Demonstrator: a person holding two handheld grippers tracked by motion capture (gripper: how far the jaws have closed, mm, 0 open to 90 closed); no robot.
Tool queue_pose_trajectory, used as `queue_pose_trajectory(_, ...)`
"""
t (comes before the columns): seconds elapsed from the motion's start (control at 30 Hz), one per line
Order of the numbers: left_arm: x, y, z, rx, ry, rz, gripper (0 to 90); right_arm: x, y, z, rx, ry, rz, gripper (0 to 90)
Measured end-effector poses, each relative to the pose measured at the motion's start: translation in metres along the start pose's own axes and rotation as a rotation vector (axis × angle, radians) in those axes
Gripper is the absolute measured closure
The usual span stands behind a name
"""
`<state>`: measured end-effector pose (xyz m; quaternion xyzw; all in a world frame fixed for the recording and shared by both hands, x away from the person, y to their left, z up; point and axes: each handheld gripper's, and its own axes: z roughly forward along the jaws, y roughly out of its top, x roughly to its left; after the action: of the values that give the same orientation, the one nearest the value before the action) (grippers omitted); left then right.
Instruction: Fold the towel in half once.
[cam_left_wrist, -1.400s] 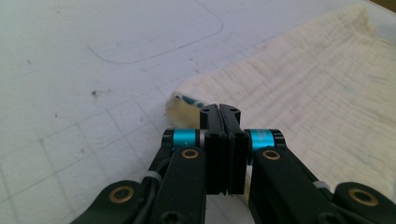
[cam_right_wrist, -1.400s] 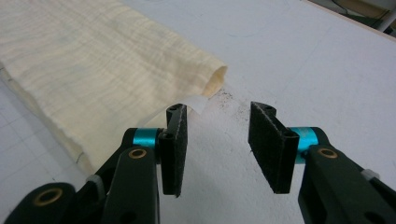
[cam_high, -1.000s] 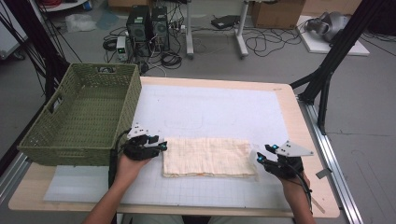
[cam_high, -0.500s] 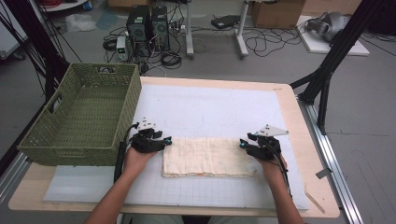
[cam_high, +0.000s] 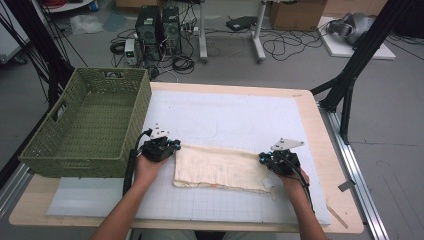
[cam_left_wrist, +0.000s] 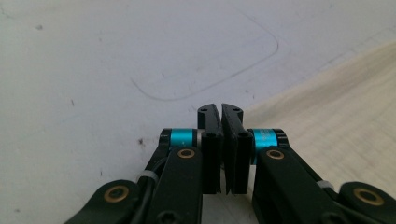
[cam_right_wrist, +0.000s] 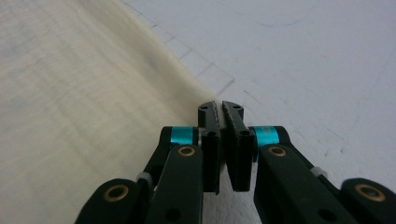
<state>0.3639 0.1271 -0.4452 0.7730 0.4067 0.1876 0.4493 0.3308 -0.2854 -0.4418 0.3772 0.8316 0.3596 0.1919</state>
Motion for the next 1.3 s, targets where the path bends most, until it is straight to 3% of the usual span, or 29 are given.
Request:
queue_pose_trajectory(0.07,-0.002,0.003,0.004,0.029,0.009,0.02,86.2,0.002,-0.001,-0.001,-0.01,-0.027,0.002,86.0)
queue_pose_trajectory(0.13,-0.002,0.006,0.006,0.01,0.024,0.015,86.1,0.003,0.001,0.001,-0.011,-0.06,0.004,85.7)
queue_pose_trajectory(0.3,0.0,0.007,0.013,0.024,0.049,0.018,85.8,0.001,0.008,0.011,-0.007,-0.148,0.009,85.1)
queue_pose_trajectory(0.43,0.0,0.005,0.015,0.056,0.043,0.026,85.0,0.003,0.012,0.02,0.009,-0.193,0.001,82.0)
queue_pose_trajectory(0.47,0.0,0.005,0.014,0.055,0.044,0.037,84.5,0.003,0.011,0.019,0.006,-0.193,0.006,78.6)
queue_pose_trajectory(0.5,0.001,0.006,0.012,0.045,0.045,0.034,82.4,0.003,0.011,0.018,0.007,-0.199,0.006,68.6)
queue_pose_trajectory(0.53,0.002,0.006,0.01,0.034,0.058,0.015,75.9,0.001,0.01,0.016,0.005,-0.217,0.026,55.3)
queue_pose_trajectory(0.57,0.003,0.007,0.008,0.024,0.066,-0.015,65.2,0.0,0.009,0.012,-0.006,-0.227,0.058,51.2)
queue_pose_trajectory(0.6,0.004,0.007,0.005,0.014,0.055,-0.028,59.5,-0.001,0.008,0.007,-0.022,-0.208,0.081,51.2)
queue_pose_trajectory(0.77,0.002,0.002,-0.008,-0.021,-0.007,-0.017,53.9,0.005,-0.002,-0.019,-0.111,-0.119,0.026,51.6)
queue_pose_trajectory(0.83,0.0,0.002,-0.012,-0.027,-0.035,-0.02,52.0,0.012,-0.006,-0.028,-0.135,-0.058,-0.004,53.7)
queue_pose_trajectory(0.9,-0.004,0.002,-0.017,-0.061,-0.043,0.002,52.6,0.021,-0.009,-0.035,-0.147,-0.002,-0.036,56.9)
queue_pose_trajectory(1.03,-0.011,0.001,-0.02,-0.077,-0.074,0.02,53.5,0.039,-0.016,-0.038,-0.133,0.094,-0.095,62.7)
queue_pose_trajectory(1.17,-0.013,-0.002,-0.023,-0.068,-0.085,0.019,53.7,0.051,-0.017,-0.027,-0.093,0.188,-0.124,69.2)
queue_pose_trajectory(1.3,-0.012,-0.002,-0.028,-0.071,-0.087,0.011,53.8,0.057,-0.017,-0.019,-0.061,0.231,-0.148,76.1)
